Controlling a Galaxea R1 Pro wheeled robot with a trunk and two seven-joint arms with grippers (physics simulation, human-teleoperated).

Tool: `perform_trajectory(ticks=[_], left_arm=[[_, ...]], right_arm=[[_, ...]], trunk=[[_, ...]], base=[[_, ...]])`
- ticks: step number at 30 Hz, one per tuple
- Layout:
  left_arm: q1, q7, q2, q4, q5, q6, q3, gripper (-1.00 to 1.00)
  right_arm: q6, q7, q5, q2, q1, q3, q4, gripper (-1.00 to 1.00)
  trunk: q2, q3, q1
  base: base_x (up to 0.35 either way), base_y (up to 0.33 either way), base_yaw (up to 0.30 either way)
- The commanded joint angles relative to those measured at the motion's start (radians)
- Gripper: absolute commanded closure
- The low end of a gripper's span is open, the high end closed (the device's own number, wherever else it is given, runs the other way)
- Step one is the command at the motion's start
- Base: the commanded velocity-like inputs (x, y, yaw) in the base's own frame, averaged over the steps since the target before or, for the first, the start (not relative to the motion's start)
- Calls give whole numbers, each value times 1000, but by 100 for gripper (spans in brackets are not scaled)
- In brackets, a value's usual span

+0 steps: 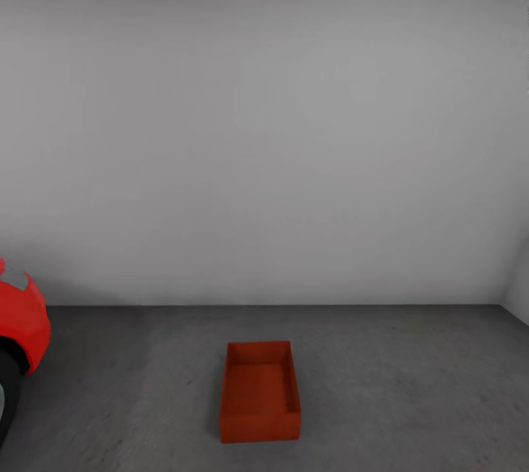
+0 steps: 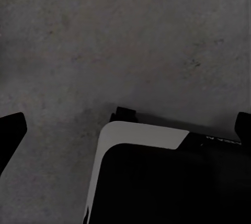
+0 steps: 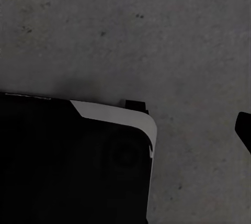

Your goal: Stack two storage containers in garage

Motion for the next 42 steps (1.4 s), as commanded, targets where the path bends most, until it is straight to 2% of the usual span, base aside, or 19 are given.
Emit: perform_trajectory(ticks=[1,18,30,37,42], left_arm=[[-1,1,0,0,5,-1,4,-100],[0,2,-1,1,5,-1,4,-100],[25,0,1,0,1,-2,3,-100],[25,0,7,0,-4,0,1,-100],[25,0,7,0,-7,1,1,-100]], right_arm=[[-6,1,2,0,-2,7,3,-100],[-5,13,5,-1,-2,9,3,-100],[-6,11,3,-10,-2,9,3,-100],[-9,9,-4,-40,4,8,3,-100],[-11,8,-5,-43,6,8,3,-100]], trunk=[[-1,0,0],[-1,28,0],[-1,43,0],[-1,44,0],[-1,44,0]], base=[[0,0,0],[0,0,0],[0,0,0],[0,0,0],[0,0,0]])
